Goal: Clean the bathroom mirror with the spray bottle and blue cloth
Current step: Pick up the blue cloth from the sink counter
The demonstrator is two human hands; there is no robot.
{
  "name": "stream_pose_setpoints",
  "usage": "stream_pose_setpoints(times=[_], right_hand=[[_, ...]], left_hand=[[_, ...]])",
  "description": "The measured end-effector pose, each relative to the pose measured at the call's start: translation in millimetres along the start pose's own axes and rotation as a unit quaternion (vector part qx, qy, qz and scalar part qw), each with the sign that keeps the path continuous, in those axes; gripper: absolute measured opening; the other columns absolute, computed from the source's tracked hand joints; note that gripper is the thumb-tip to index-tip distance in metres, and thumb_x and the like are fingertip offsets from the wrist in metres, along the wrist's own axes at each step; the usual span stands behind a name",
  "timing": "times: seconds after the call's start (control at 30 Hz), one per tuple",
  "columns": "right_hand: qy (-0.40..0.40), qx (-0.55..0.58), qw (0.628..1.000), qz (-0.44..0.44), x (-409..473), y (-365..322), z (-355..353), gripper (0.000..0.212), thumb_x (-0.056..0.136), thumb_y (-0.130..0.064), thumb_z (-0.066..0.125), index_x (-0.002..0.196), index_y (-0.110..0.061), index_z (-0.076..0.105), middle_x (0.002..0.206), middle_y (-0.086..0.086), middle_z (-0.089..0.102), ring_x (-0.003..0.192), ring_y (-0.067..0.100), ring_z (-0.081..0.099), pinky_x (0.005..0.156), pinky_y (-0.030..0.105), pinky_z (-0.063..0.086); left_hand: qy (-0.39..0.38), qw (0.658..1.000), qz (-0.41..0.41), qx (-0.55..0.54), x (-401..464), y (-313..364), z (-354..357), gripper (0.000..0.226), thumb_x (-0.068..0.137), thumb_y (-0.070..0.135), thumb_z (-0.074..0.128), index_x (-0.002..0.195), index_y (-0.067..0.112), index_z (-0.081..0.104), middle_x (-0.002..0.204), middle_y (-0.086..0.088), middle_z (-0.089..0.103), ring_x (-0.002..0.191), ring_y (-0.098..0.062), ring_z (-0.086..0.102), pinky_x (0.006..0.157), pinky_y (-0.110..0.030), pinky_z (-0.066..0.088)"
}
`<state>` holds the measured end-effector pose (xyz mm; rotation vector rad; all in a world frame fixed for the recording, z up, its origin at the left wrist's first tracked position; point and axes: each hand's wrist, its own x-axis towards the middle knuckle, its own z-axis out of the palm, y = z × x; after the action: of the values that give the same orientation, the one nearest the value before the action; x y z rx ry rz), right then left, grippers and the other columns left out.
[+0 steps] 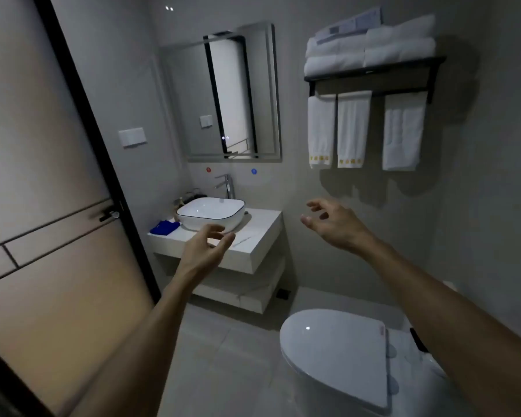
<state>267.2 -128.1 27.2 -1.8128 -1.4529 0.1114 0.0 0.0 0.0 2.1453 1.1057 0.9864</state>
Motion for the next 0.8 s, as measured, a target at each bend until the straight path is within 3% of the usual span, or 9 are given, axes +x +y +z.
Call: stream_pose_setpoints(times=[0.23, 0.43, 0.63, 0.8], right_hand=[[0.005, 0.003, 1.0, 0.027, 19, 9, 27, 0.05, 0.093, -0.047, 0.059, 0.136, -0.022, 0.051, 0.133, 0.001, 0.057, 0.108, 0.014, 0.054, 0.083, 0.03, 0.043], [-0.004, 0.01, 1.0, 0.014, 58, 17, 55, 0.05, 0.092, -0.048, 0.059, 0.135, -0.023, 0.051, 0.132, 0.001, 0.057, 0.109, 0.015, 0.054, 0.087, 0.036, 0.049], [-0.032, 0.018, 0.999, -0.025, 117, 28, 85, 0.049, 0.093, -0.048, 0.058, 0.135, -0.024, 0.051, 0.132, 0.0, 0.056, 0.104, 0.012, 0.053, 0.082, 0.032, 0.047], [-0.064, 0.021, 0.995, -0.068, 174, 41, 107, 0.05, 0.093, -0.047, 0.059, 0.135, -0.023, 0.051, 0.133, 0.001, 0.056, 0.105, 0.011, 0.051, 0.084, 0.031, 0.047]], left_hand=[[-0.021, 0.997, -0.07, -0.029, 9, -21, 17, 0.05, 0.095, 0.045, 0.062, 0.134, 0.015, 0.055, 0.13, -0.011, 0.062, 0.1, -0.018, 0.059, 0.074, -0.026, 0.045], [0.011, 0.995, -0.085, -0.045, 27, -38, 21, 0.05, 0.095, 0.045, 0.061, 0.135, 0.016, 0.054, 0.132, -0.01, 0.061, 0.101, -0.016, 0.057, 0.077, -0.027, 0.044], [0.043, 0.994, -0.092, -0.038, 59, -59, 19, 0.049, 0.095, 0.045, 0.062, 0.134, 0.016, 0.057, 0.128, -0.007, 0.063, 0.103, -0.018, 0.059, 0.079, -0.028, 0.047], [0.057, 0.994, -0.091, -0.019, 98, -76, 18, 0.047, 0.093, 0.047, 0.062, 0.131, 0.02, 0.058, 0.116, 0.0, 0.061, 0.099, -0.016, 0.06, 0.067, -0.017, 0.047]])
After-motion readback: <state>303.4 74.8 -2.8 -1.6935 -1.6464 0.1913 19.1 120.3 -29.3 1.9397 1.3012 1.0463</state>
